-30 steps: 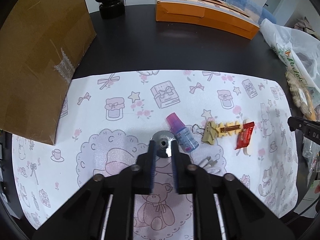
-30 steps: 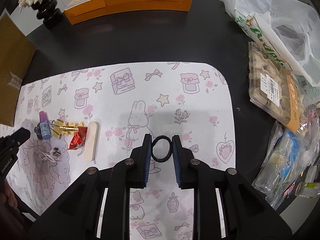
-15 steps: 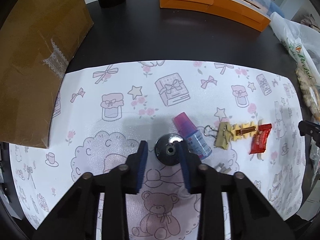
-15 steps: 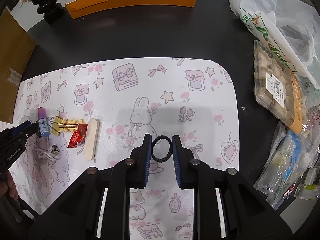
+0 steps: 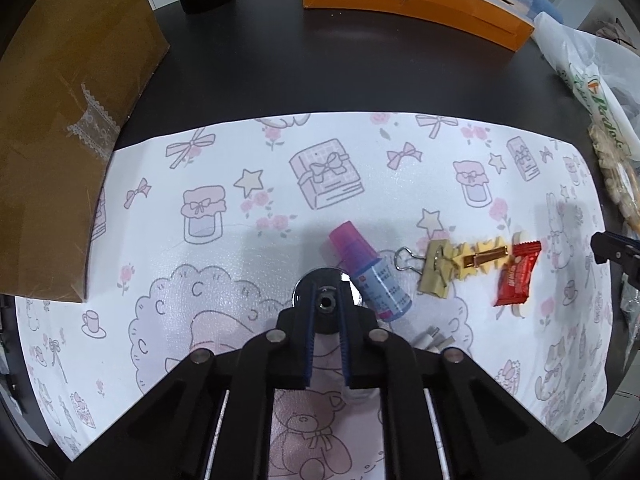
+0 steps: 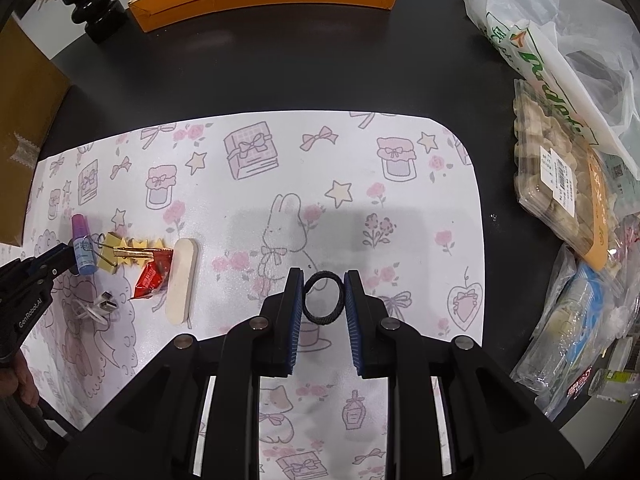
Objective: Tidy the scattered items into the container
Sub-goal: 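Lift the metal hook with the left tool while the right tool lifts the hair tie, then carry the metal hook and black hair tie over the cardboard box with both tools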
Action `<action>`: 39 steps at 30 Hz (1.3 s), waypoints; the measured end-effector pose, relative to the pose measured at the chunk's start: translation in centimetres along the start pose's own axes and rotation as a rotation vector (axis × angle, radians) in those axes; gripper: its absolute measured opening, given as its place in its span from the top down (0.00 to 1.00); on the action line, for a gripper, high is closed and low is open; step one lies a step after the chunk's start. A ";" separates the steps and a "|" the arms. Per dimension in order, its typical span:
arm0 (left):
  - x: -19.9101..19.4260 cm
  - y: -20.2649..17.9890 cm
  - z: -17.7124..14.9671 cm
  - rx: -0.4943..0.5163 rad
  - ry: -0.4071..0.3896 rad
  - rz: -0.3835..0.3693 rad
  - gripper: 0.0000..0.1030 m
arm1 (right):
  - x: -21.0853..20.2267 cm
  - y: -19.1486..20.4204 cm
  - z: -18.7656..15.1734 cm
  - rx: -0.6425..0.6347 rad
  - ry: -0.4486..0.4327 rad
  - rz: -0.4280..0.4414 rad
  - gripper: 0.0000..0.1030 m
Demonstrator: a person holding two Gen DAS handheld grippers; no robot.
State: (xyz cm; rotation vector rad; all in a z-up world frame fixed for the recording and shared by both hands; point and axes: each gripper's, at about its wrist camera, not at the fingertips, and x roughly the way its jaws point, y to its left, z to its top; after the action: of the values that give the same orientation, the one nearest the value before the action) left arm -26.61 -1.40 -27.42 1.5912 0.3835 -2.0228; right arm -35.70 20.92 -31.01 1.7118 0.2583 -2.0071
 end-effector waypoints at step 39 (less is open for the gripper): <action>-15.1 2.7 -0.4 0.005 -0.184 -0.060 0.90 | -14.7 12.3 -1.2 -0.126 -0.216 0.036 0.79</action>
State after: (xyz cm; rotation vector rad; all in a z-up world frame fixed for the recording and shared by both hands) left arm -22.29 0.10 -12.73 1.3974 0.3600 -2.1954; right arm -27.33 14.36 -15.00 1.4015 0.2719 -2.0821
